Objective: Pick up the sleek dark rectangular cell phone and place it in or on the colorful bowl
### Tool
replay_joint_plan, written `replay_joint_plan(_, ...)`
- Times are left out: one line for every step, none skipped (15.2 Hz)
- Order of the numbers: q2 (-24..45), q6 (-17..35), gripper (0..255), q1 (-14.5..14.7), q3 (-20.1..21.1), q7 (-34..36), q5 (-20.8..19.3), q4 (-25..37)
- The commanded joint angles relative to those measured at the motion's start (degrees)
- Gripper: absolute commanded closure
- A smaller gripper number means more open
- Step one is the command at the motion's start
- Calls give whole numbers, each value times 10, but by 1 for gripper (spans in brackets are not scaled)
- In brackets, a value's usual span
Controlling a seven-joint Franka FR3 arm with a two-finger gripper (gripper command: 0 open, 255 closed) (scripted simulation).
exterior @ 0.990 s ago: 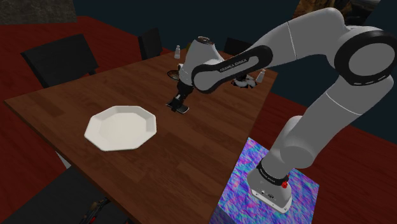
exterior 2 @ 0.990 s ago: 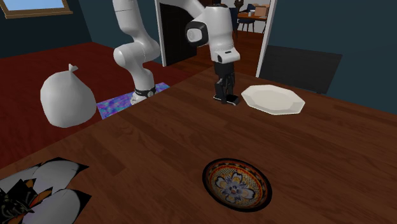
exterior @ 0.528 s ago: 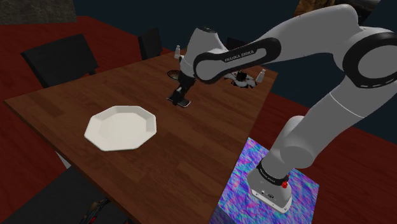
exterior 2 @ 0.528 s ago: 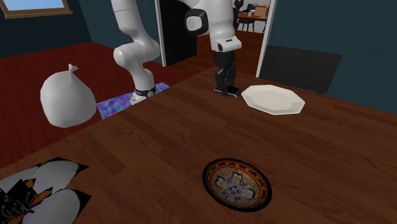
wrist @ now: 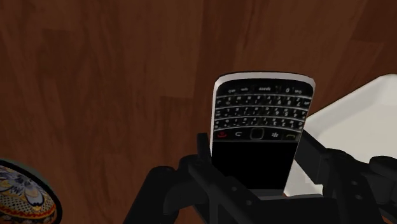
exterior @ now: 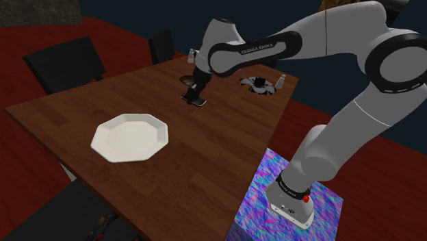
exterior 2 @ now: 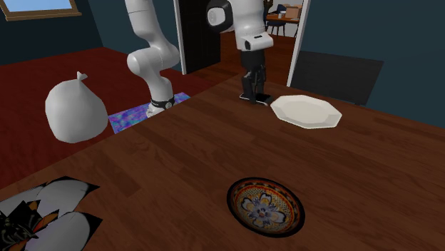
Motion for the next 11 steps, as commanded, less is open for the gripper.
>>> replay_joint_plan(24,-3,255,-9,-13,-22,1,27)
replay_joint_plan(37,-5,255,-13,-20,-35,2,41)
replay_joint_plan(50,-8,255,-18,-26,-47,3,57)
replay_joint_plan(64,-11,255,-23,-32,-59,5,73)
replay_joint_plan(78,-14,255,-28,-39,-71,7,89)
replay_joint_plan(92,-18,255,-33,-44,-83,10,107)
replay_joint_plan(107,-22,255,-38,-49,-94,12,125)
replay_joint_plan(121,-26,255,-43,-54,-105,15,144)
replay_joint_plan(137,-31,255,-48,-59,-117,18,163)
replay_joint_plan(152,-37,255,-53,-63,-128,21,183)
replay_joint_plan(168,-43,255,-59,-67,-138,24,204)
